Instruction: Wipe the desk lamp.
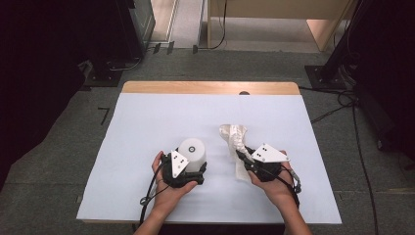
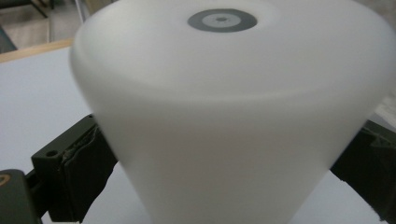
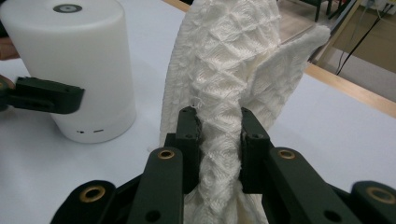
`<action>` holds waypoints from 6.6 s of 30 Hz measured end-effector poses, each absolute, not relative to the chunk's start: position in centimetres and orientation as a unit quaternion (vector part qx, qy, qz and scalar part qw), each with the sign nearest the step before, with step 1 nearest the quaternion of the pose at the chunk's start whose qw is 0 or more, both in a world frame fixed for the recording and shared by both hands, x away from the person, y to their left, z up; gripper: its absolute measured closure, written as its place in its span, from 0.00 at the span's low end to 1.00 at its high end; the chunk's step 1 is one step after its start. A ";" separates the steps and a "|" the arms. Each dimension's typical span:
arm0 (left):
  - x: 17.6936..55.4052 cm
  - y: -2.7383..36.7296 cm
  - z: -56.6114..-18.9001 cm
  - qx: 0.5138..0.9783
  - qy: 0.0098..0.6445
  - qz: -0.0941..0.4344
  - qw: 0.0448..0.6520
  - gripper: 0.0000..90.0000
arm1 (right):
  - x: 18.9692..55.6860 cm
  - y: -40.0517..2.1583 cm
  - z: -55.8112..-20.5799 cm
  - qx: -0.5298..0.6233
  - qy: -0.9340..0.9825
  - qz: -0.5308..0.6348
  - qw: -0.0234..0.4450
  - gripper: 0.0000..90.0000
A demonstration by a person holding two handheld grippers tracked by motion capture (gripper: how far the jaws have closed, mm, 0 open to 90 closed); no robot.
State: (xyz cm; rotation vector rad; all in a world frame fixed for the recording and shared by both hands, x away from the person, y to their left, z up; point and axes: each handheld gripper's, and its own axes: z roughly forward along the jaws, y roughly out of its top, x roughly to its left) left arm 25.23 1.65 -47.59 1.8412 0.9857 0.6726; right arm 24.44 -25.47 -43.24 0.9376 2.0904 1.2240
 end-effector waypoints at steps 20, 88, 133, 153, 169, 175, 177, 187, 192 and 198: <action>26.2 3.6 -44.5 0.766 0.255 0.066 0.586 0.10 | 21.6 -21.4 -40.5 0.256 0.778 0.507 0.269 0.83; 26.4 5.4 -46.7 0.803 0.243 0.183 0.512 0.09 | 24.1 -24.6 -42.3 0.329 0.807 0.439 0.218 0.82; 24.2 0.0 -44.7 0.859 0.181 0.231 0.419 0.09 | 22.5 -20.9 -40.2 0.331 0.835 0.410 0.156 0.83; 23.8 -2.2 -45.0 0.876 0.126 0.266 0.383 0.10 | 23.7 -21.7 -40.1 0.350 0.824 0.425 0.136 0.83; 24.4 -1.6 -45.1 0.872 0.133 0.245 0.403 0.10 | 23.8 -21.7 -40.9 0.358 0.811 0.439 0.149 0.83; 24.8 -1.0 -45.1 0.866 0.150 0.227 0.419 0.09 | 23.3 -22.2 -40.2 0.335 0.836 0.420 0.116 0.84; 25.0 -0.8 -45.1 0.865 0.154 0.222 0.423 0.09 | 23.0 -21.8 -39.8 0.324 0.829 0.442 0.117 0.84; 24.9 -0.7 -45.1 0.864 0.154 0.220 0.425 0.09 | 24.2 -22.3 -41.3 0.370 0.802 0.453 0.121 0.84; 25.0 -0.7 -45.1 0.864 0.157 0.218 0.425 0.09 | 23.0 -21.6 -40.0 0.319 0.805 0.488 0.107 0.84; 24.8 -0.8 -45.1 0.864 0.154 0.224 0.424 0.10 | 23.9 -21.1 -41.1 0.358 0.758 0.533 0.118 0.83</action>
